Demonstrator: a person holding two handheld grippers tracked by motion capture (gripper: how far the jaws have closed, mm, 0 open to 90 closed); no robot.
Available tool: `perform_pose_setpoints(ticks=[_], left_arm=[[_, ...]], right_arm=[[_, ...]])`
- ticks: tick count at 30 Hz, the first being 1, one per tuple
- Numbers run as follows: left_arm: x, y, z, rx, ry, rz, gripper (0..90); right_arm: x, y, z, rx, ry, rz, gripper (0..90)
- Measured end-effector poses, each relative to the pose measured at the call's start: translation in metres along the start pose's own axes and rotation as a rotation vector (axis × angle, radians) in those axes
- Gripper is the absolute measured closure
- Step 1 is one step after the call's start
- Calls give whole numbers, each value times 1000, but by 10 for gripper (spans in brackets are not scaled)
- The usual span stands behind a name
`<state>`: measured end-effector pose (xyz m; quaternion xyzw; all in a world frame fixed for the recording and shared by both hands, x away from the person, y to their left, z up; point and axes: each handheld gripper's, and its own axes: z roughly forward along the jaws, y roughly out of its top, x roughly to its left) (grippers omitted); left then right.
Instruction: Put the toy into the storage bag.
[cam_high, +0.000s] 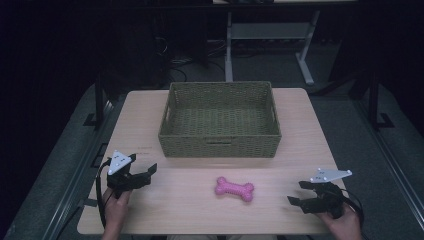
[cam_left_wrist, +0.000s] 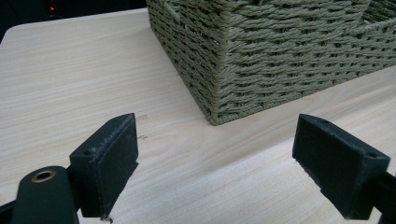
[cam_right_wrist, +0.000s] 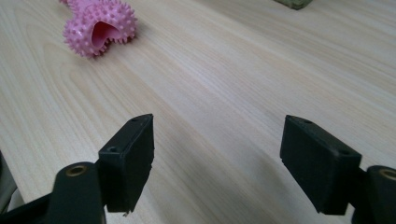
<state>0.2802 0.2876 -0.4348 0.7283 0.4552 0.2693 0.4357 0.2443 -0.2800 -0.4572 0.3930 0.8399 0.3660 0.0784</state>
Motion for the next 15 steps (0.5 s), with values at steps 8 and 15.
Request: perform_pose_setpoints(ticks=[8,15], left_arm=[[-1,0,-1,1,-6,10,139],[0,-1,-2,-7,-7,3,139]], right_arm=[[6,15,4,41,26,-55,223],[14,32,8,84,55,-104,213]])
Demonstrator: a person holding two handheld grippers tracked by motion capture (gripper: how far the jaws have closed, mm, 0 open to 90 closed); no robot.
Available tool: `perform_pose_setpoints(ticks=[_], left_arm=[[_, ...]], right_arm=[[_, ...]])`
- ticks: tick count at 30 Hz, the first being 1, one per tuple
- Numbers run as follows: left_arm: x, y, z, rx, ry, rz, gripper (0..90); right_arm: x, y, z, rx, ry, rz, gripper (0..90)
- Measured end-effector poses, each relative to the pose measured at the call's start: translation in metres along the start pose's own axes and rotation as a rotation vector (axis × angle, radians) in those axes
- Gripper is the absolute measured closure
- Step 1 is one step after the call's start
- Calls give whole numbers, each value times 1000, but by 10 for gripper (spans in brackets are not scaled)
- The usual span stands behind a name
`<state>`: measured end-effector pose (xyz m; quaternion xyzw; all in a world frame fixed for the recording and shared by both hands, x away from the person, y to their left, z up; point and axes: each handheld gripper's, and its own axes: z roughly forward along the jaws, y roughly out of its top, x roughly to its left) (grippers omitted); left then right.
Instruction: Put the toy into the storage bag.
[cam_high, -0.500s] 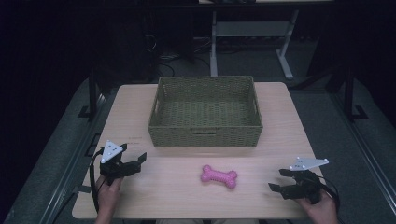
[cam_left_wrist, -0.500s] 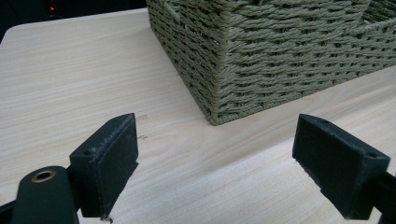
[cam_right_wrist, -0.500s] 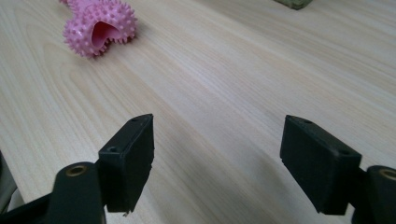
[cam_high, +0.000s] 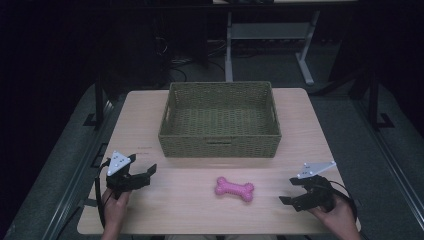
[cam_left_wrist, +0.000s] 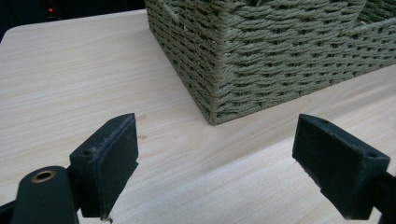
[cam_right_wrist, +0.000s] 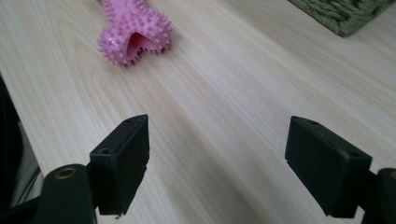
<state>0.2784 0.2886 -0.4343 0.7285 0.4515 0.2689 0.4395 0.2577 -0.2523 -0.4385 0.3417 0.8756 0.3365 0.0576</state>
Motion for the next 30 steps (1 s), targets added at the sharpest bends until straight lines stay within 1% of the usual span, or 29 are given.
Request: perform_pose_setpoints(ticks=[5,10,17,20,24,27,30], left_arm=[[1,0,1,0,6,-1,138],[0,0,1,1,6,1,139],[2,0,-1,-3,8,-4,139],[2,0,-1,-3,8,-3,139],[2,0,-1,-4,8,-6,138],[2,0,-1,-4,9,-5,138],[2,0,-1,-5,8,-5,139]], right_arm=[[-1,7,-1,19,24,-12,213],[0,14,0,35,34,-28,212],[6,28,7,80,53,-76,209],[7,30,7,86,58,-83,209],[9,36,9,94,76,-94,209],[10,38,11,106,73,-109,209],[10,40,12,111,83,-114,209]])
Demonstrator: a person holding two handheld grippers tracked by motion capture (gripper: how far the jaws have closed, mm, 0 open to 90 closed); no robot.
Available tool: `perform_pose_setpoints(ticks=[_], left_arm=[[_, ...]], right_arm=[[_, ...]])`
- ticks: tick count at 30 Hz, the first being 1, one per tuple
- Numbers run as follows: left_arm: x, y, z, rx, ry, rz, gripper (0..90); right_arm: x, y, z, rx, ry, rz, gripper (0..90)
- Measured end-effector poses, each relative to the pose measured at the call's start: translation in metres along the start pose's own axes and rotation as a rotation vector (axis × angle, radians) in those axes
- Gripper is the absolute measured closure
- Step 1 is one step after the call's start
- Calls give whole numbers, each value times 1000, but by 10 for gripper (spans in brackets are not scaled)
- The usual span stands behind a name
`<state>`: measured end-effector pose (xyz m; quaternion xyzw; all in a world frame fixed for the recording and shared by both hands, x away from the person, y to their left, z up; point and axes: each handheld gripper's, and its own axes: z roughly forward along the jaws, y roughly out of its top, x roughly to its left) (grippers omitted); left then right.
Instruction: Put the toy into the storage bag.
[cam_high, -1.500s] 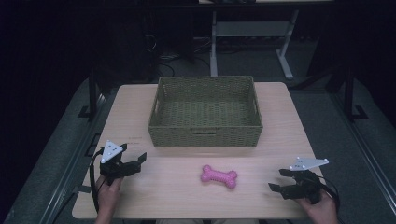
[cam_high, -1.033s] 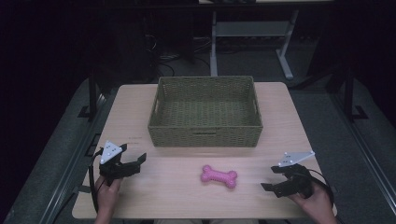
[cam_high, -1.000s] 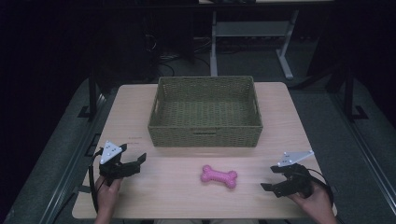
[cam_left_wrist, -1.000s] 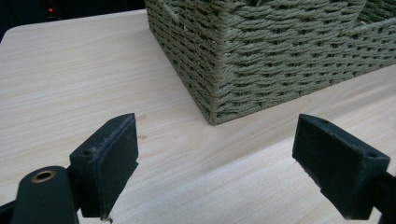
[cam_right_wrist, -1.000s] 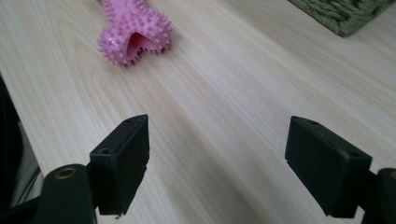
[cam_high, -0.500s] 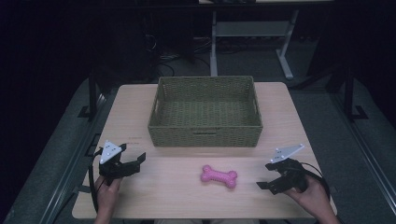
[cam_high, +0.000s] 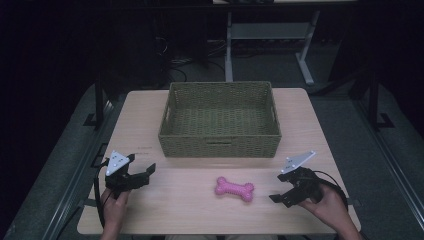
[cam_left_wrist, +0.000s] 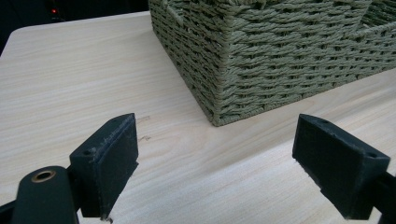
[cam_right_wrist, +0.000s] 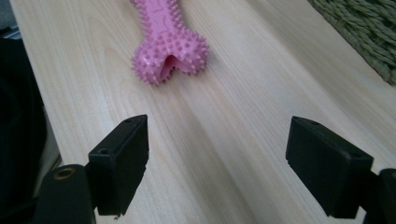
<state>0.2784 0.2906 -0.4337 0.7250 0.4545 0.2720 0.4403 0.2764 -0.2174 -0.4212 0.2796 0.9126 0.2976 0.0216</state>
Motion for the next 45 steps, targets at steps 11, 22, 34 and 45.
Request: perform_pose_setpoints(ticks=[11,22,34,45], left_arm=[[1,0,-1,-2,2,1,139],[1,0,-1,-1,-1,-1,139],[1,0,-2,-3,1,-1,139],[3,0,-3,-9,1,-13,139]], right_arm=[[1,18,6,25,17,-48,209],[5,33,14,67,25,-95,209],[8,46,23,86,43,-121,209],[12,66,35,106,74,-171,210]])
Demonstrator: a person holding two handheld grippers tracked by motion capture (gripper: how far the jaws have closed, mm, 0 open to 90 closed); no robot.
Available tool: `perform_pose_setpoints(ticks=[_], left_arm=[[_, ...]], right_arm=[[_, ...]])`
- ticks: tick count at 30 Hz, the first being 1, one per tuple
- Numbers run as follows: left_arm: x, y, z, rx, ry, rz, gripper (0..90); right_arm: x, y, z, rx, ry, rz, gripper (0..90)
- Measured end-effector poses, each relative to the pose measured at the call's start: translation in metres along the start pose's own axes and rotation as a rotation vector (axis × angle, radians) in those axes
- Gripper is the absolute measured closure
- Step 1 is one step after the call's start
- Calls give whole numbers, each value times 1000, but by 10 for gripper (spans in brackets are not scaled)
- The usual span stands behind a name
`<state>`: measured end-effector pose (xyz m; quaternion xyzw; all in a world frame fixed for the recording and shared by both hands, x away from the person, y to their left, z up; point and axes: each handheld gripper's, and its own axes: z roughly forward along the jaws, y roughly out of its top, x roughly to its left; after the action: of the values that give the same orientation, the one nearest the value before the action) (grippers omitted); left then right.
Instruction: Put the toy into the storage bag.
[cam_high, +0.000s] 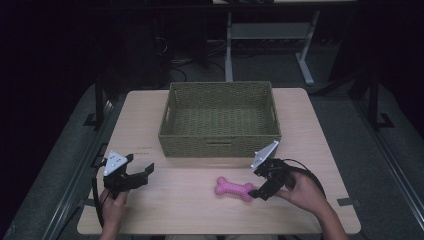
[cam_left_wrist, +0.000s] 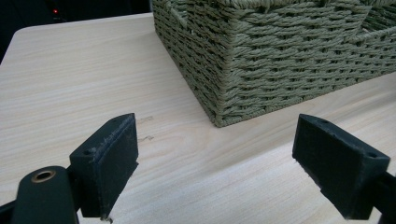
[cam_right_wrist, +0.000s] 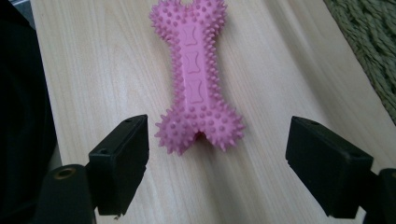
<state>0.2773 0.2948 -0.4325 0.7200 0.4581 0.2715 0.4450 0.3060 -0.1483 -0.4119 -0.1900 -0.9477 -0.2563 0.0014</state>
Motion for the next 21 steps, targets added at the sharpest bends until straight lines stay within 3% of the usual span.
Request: perform_pose_setpoints(ticks=[21], left_arm=[[2,0,-2,-8,0,-10,139]], right_arm=[[-1,30,10,1,62,-51,215]])
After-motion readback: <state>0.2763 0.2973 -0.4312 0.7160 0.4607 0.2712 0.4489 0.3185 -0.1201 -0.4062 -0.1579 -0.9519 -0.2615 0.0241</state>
